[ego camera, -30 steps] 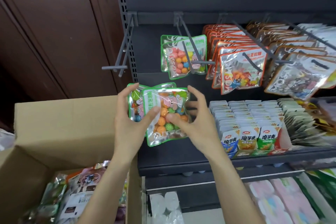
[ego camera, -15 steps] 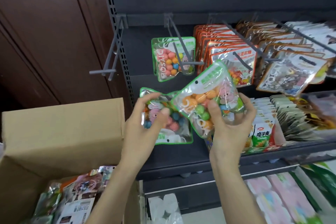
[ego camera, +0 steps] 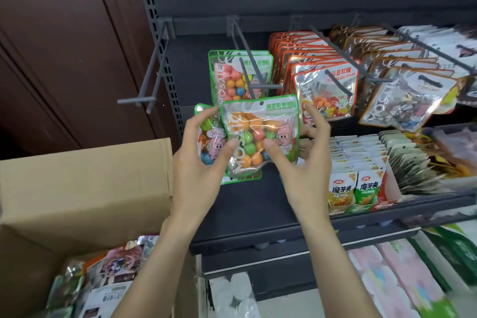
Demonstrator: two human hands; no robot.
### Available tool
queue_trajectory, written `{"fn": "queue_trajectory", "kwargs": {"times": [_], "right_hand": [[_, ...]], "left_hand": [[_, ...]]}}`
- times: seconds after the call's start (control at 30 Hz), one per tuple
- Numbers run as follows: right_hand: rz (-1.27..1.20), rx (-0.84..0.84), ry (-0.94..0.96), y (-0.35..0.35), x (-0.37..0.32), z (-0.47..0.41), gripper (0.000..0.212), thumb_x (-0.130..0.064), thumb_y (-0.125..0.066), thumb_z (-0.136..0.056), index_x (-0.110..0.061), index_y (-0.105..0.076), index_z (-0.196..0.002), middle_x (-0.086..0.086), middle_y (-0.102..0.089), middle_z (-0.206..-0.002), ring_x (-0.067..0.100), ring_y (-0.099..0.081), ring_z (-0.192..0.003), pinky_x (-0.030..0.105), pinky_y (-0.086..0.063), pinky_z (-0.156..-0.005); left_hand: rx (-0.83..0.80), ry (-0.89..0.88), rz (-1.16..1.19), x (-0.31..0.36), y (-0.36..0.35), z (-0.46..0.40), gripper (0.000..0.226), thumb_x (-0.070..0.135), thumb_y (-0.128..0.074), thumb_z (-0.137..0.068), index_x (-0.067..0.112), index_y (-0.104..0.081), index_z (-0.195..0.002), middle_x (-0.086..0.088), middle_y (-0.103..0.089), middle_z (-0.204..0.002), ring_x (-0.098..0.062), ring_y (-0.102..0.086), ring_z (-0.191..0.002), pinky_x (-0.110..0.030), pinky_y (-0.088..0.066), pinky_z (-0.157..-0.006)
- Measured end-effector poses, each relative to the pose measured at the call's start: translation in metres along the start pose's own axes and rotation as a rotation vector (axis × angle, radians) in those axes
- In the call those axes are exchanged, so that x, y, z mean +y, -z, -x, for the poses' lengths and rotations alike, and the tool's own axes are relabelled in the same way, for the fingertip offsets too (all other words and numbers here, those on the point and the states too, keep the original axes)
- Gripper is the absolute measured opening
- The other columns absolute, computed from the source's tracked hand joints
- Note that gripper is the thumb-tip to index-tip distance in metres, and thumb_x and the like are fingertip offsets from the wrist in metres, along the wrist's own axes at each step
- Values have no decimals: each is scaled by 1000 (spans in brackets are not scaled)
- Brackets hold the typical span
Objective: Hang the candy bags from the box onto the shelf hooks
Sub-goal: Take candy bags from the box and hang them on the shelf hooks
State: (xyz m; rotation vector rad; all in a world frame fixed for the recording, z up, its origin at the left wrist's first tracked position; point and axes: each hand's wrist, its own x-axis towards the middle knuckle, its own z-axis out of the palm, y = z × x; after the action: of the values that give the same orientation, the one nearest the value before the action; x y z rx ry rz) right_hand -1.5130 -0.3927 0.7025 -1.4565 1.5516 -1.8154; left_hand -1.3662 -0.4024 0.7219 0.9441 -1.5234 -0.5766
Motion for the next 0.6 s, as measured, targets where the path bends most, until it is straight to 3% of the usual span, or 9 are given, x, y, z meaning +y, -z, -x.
{"fn": "queue_trajectory", "kwargs": {"times": [0.07,0.13,0.23,0.4,0.53,0.6], "right_hand": [[49,-27,64,0,0,1,64,-39,-73,-82,-48,-38,-135,-6,-47,-126,4,-47,-118,13,-40,-93],[69,-30,106,-2,0,2,57,-39,-70,-83,-42,-45,-134,-1,-44,-118,-5,-43,-110,3,-34,-89],[85,-51,130,-6,3,3,53,-38,-69,-83,-38,-49,-132,2,-42,-112,-9,-41,-104,2,-32,-88],[73,-60,95,-12,2,2,55,-42,-69,-83,-38,-49,-134,-1,-41,-109,-6,-43,-104,3,-36,-85],[60,-48,70,-14,1,5,54,-40,-70,-84,-35,-50,-134,-8,-43,-110,-13,-43,-104,2,-35,-83],[56,-51,61,-15,0,8,54,-39,-69,-84,-32,-50,-134,-9,-43,-110,-16,-41,-104,0,-33,-83]], "left_hand": [[18,-15,6,0,0,1,43,14,-65,-88,36,-45,-119,47,-51,-109,14,-57,-100,-4,-45,-75],[47,-19,25,-2,1,3,42,13,-64,-90,36,-45,-119,42,-54,-110,10,-59,-101,-8,-48,-75],[79,-14,37,-7,2,4,40,18,-62,-91,37,-46,-123,31,-57,-115,-1,-62,-105,-20,-54,-77],[65,-2,21,-11,3,0,38,17,-59,-94,36,-46,-124,32,-60,-110,2,-64,-101,-14,-53,-71],[74,-53,-45,-11,3,-3,40,17,-55,-97,38,-45,-129,13,-61,-123,-5,-64,-104,-30,-57,-79],[78,-74,-55,-13,3,-2,39,16,-54,-98,36,-44,-131,13,-59,-124,-5,-64,-103,-29,-56,-79]]}}
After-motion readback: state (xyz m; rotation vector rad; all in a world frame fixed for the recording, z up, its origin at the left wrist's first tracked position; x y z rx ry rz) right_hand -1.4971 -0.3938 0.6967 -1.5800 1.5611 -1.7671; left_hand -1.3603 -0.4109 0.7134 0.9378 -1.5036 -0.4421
